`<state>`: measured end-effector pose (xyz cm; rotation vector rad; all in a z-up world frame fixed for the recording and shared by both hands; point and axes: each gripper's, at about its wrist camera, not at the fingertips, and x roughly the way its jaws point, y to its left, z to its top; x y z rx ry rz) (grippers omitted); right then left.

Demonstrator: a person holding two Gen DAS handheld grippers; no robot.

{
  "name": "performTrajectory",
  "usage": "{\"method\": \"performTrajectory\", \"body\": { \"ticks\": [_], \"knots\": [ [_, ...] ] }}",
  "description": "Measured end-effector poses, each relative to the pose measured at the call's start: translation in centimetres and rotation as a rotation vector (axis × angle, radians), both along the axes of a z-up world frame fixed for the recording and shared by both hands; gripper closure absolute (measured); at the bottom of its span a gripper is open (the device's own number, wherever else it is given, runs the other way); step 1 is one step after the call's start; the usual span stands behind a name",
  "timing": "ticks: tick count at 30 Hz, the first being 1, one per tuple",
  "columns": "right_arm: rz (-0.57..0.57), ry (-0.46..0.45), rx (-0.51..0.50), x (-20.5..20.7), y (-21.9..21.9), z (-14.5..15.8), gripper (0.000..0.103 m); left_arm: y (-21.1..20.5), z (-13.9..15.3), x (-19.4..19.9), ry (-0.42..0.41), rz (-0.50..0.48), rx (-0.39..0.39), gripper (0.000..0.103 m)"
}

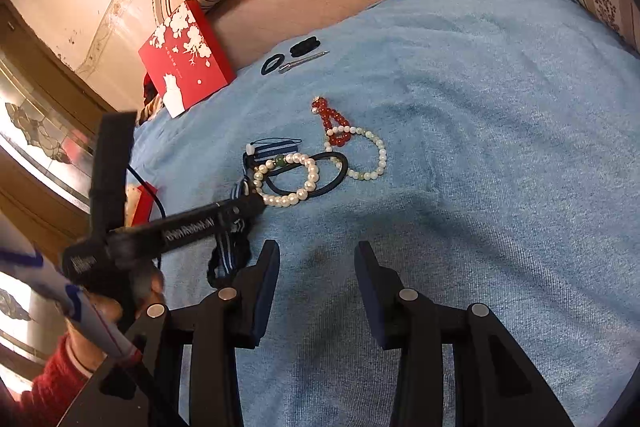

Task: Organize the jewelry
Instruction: 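Grasp the blue striped watch with the left tool while the right tool grasps the black bracelet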

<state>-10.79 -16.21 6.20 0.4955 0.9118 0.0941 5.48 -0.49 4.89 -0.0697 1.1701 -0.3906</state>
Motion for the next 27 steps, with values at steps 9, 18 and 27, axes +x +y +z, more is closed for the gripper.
{"method": "performTrajectory", "body": {
  "ticks": [9,18,27],
  "knots": [
    [0.004,-0.012,0.000,-0.2,0.1,0.1,0.061,8.0,7.8,-4.2,-0.099,-0.013,-0.243,0.063],
    [0.162,-0.017,-0.018,0.6,5.6,0.5,0.061,14.5,9.9,-7.8,-0.221,0.077,-0.212,0.063],
    [0.200,0.093,-0.223,5.1,12.1,-2.4,0.058,24.1,11.7,-9.8,-0.288,0.212,-0.201,0.063]
  ]
}}
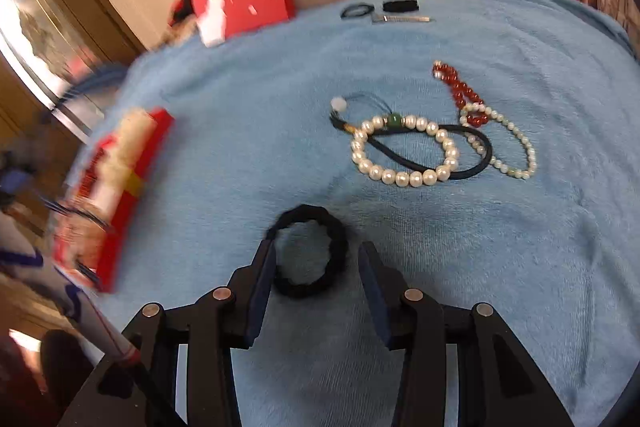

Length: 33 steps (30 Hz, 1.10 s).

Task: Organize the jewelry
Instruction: 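Carry the watch and black bracelet into the white tray and open both tools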

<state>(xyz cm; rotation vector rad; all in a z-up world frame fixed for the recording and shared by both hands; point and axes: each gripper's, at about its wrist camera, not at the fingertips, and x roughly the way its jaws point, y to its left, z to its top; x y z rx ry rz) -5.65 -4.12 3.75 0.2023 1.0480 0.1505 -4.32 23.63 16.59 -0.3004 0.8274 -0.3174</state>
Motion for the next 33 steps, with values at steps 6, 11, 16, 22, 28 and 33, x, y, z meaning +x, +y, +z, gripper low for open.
{"method": "performTrajectory", "body": {
  "ticks": [6,11,16,22,28,33],
  "knots": [
    [-0.007,-0.020,-0.043,0.4,1.5,1.3,0.093,7.6,-0.9,-0.6,0.026,0.143,0.001,0.063],
    [0.036,-0.100,0.011,0.6,4.8,5.7,0.093,12.3,-2.3,-1.2,0.087,0.229,0.006,0.063],
    [0.160,-0.146,0.047,1.2,11.4,9.1,0.093,15.6,-4.4,-0.9,0.135,0.317,0.040,0.063],
    [0.286,-0.137,0.030,2.8,20.1,9.0,0.093,18.1,-7.3,0.5,0.188,0.440,0.203,0.063],
    [0.335,-0.083,-0.063,5.4,25.9,5.7,0.093,19.2,-8.6,1.1,0.210,0.472,0.177,0.062],
    [0.355,-0.029,-0.134,6.8,28.4,2.9,0.093,18.8,-8.2,1.0,0.178,0.469,0.166,0.062]
  ]
}}
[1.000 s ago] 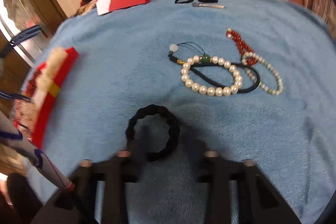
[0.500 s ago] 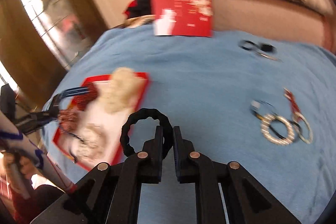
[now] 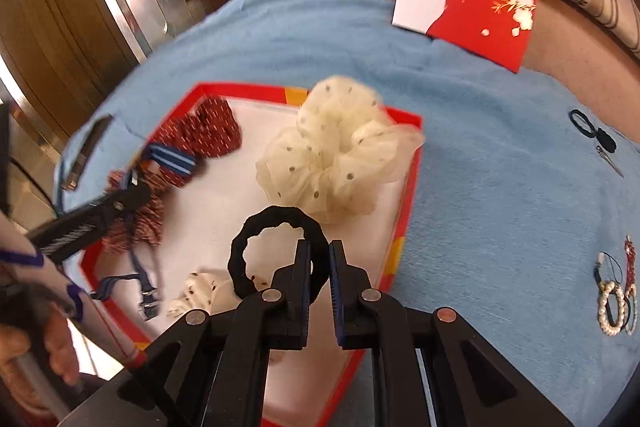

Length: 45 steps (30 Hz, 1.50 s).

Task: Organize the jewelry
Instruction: 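Carry the watch and black bracelet into the white tray and open both tools, then move both open tools toward the bead bracelets on the cloth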

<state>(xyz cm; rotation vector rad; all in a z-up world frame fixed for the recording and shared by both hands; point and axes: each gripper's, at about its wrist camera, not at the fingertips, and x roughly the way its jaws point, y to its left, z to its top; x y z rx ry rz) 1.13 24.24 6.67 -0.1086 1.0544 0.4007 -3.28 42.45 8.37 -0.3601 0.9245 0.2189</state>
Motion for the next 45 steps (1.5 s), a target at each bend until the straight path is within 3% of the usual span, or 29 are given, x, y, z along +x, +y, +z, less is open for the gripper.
{"method": "performTrajectory", "body": {
  "ticks": [6,12,20,32,45],
  "knots": [
    [0.004,0.010,-0.039,0.0,0.6,-1.1,0.092,-0.5,0.7,-0.4,-0.049,-0.002,-0.026,0.056],
    [-0.008,0.003,-0.024,-0.4,-0.2,-0.4,0.070,-1.3,1.5,-0.9,-0.088,-0.001,0.004,0.055],
    [-0.026,-0.043,-0.004,-1.8,-2.3,2.0,0.066,-3.1,2.2,-1.4,-0.107,-0.003,0.115,0.055],
    [-0.175,-0.044,0.059,-4.5,-11.3,3.1,0.065,-9.5,3.2,-2.0,-0.149,-0.122,0.269,0.053],
    [-0.303,-0.039,0.095,-6.0,-18.2,2.8,0.065,-16.1,3.5,-2.9,-0.180,-0.282,0.318,0.052]
  ]
}}
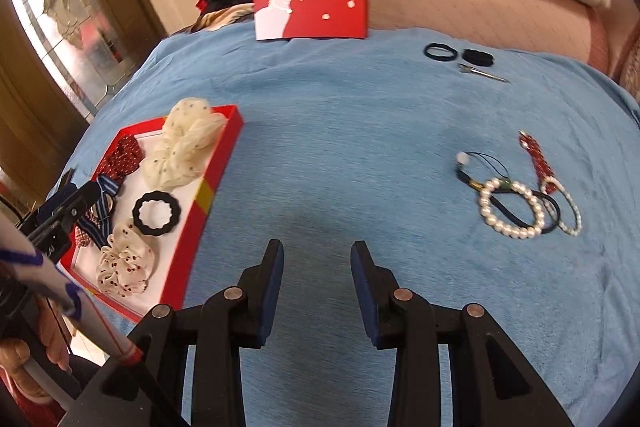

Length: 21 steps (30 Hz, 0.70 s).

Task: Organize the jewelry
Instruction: 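Move both open tools toward the bead bracelets on the cloth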

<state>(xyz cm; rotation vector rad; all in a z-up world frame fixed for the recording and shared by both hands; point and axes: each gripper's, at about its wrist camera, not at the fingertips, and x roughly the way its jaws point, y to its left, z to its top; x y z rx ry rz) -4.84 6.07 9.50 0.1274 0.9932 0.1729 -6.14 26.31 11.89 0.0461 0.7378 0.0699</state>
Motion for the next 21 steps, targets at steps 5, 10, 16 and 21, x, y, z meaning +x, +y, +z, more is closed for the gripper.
{"method": "performTrajectory", "body": {
  "ticks": [5,10,16,21],
  "knots": [
    [-0.029,0.000,0.016,-0.2,-2.2,-0.3,0.065,-2.3,0.0,0.0,0.011,-0.049,-0.007,0.052],
    [-0.070,-0.002,0.031,-0.6,-4.5,-0.5,0.065,-4.2,-0.5,0.0,0.029,-0.082,-0.002,0.052],
    [-0.139,-0.010,0.053,-1.1,-8.8,-0.8,0.064,-5.8,-1.4,0.1,0.054,-0.107,0.025,0.052],
    [-0.236,-0.035,0.077,-2.1,-14.1,-1.1,0.061,-6.8,-2.5,0.1,0.101,-0.140,0.000,0.052]
  ]
}}
